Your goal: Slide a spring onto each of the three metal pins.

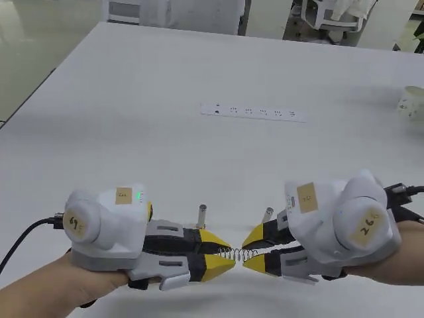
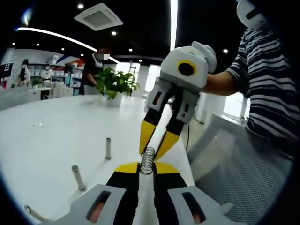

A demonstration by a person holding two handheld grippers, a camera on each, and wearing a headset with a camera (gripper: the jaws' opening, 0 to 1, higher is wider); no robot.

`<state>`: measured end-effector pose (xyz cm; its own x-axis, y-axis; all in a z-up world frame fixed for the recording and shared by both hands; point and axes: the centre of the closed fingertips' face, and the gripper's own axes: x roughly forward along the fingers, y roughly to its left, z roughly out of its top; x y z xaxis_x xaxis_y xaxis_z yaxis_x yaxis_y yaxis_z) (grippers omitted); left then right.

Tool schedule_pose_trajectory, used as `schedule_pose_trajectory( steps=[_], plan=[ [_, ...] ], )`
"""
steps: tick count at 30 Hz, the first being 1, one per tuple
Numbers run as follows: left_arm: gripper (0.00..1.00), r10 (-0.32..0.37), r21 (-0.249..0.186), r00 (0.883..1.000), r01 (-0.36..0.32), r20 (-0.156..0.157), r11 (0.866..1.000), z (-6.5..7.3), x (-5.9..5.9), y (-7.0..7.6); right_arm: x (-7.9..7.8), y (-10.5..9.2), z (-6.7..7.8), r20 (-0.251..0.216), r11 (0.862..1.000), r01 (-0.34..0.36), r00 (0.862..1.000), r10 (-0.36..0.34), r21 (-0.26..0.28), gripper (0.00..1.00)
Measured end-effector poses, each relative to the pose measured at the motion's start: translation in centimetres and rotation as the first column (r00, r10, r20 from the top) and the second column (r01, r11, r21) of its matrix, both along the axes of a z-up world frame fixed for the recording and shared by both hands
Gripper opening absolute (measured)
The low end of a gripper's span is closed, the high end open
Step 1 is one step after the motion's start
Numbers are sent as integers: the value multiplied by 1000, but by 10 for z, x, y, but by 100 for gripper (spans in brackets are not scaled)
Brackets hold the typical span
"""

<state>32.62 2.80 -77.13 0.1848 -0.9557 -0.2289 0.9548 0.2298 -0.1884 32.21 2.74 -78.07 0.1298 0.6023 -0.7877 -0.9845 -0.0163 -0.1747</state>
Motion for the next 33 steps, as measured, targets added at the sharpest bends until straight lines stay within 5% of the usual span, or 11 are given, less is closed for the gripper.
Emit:
schedule_pose_trajectory(
  steps=[33],
  plan=[
    [2, -43, 6, 998, 43, -38, 999, -1, -13, 2, -13, -8, -11, -35, 1000, 3, 999, -3, 8, 10]
  ],
)
